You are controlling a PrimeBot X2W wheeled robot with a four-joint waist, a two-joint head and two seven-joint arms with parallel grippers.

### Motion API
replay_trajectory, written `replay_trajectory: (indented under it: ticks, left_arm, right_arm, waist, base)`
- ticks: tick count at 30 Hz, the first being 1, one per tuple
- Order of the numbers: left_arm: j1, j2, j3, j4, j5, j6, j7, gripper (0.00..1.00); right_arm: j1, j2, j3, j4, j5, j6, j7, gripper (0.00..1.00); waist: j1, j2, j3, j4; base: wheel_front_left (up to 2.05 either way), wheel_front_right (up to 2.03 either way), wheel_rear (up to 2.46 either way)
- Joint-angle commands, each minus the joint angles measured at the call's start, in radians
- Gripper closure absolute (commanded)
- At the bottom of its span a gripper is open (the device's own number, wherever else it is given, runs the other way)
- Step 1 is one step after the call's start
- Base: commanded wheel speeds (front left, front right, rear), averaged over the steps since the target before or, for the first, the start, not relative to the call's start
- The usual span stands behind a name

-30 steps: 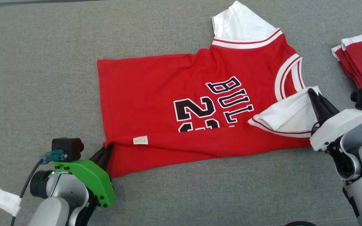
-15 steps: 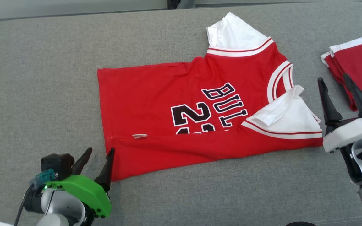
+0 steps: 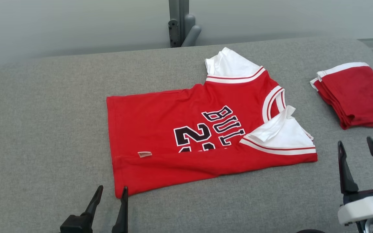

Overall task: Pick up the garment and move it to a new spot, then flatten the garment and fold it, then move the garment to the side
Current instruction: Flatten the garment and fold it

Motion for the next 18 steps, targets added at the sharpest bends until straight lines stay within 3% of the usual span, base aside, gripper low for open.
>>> replay_trajectory:
  ticks: [1, 8, 18]
  left_arm:
    - [0.008, 0.005, 0.007, 0.007, 0.005, 0.0, -0.009, 0.0]
    - [-0.043, 0.006, -0.001, 0.141, -0.005, -0.038, 0.003, 0.0]
    - [-0.247, -0.02, -0.019, 0.305, -0.037, -0.072, 0.118, 0.0]
  right_arm:
    - [0.016, 0.0, -0.004, 0.001, -0.007, 0.0, -0.002, 0.0]
    - [-0.012, 0.011, 0.011, 0.139, -0.01, 0.0, -0.002, 0.0]
    - [-0.221, -0.021, 0.044, 0.391, -0.029, 0.0, -0.002, 0.0]
  waist:
    - [0.0001, 0.0001, -0.032, -0.006]
    - [0.0001, 0.0001, -0.03, -0.013]
    - [0.0001, 0.0001, 0.12, 0.032]
  base:
    - [0.0, 0.0, 0.0]
    - [0.0, 0.0, 0.0]
    - [0.0, 0.0, 0.0]
